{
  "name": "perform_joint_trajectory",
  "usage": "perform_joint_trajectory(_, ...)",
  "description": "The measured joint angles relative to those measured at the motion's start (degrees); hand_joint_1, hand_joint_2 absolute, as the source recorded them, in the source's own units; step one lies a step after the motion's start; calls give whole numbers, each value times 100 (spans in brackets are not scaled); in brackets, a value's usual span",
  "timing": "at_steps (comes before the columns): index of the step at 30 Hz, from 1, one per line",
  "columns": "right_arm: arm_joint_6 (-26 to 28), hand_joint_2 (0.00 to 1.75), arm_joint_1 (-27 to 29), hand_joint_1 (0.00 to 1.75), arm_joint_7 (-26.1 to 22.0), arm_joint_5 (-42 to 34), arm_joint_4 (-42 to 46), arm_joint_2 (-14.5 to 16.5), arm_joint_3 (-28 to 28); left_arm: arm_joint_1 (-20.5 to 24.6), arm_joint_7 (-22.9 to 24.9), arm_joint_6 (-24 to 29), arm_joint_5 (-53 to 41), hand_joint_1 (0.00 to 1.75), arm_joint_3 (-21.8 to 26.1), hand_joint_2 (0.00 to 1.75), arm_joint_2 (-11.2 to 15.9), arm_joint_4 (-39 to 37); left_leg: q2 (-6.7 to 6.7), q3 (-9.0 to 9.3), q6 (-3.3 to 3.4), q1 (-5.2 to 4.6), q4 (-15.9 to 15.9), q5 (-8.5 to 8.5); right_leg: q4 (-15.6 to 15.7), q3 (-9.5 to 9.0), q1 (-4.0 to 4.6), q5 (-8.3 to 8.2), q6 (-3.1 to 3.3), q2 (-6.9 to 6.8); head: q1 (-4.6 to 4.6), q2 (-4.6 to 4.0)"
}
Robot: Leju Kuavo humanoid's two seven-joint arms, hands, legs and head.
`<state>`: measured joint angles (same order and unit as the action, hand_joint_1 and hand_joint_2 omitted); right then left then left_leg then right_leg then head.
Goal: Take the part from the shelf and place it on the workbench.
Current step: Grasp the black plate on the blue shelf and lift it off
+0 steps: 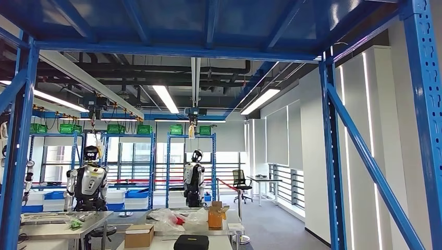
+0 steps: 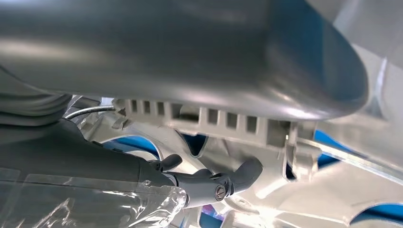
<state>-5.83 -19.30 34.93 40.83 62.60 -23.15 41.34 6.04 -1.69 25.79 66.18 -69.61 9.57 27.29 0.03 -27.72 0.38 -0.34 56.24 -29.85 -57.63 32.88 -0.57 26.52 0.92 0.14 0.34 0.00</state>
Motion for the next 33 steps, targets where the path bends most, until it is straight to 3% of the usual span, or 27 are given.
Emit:
perform_joint_trajectory(13, -738, 0, 39, 0, 1, 1069, -234, 154, -135, 68, 93, -54, -122, 0, -94, 0, 24, 40, 0, 40, 1, 0, 0, 0, 19, -50, 1, -6, -12, -1, 2, 0)
perform_joint_trajectory(24, -968, 0, 340, 0, 2, 1868, -224, 285, -621, 46, 95, -6, -132, 0, -99, 0, 32, 85, -2, 52, 10, 2, 0, -1, 40, -82, 2, -8, -23, -8, -1, 0)
perform_joint_trajectory(25, -971, 0, 359, 36, 2, 1900, -222, 297, -668, 42, 93, -1, -132, 0, -99, 0, 34, 86, -2, 53, 11, 2, 0, -2, 41, -83, 2, -8, -23, -8, -1, 0)
perform_joint_trajectory(28, -978, 0, 408, 167, 2, 1947, -218, 325, -788, 34, 91, 6, -131, 0, -99, 0, 42, 87, -2, 54, 12, 1, 0, -2, 45, -86, 2, -10, -28, -8, -2, 0)
perform_joint_trajectory(29, -975, 0, 424, 175, 2, 1964, -216, 333, -826, 31, 91, 9, -131, 0, -99, 0, 43, 87, -2, 54, 12, 1, 0, -2, 46, -86, 2, -10, -29, -8, -2, 0)
perform_joint_trajectory(33, -939, 0, 464, 175, 2, 2033, -213, 362, -980, 17, 86, 20, -131, 0, -99, 0, 48, 109, -2, 55, 14, 1, 0, -4, 48, -87, 2, -10, -30, -7, -2, 0)
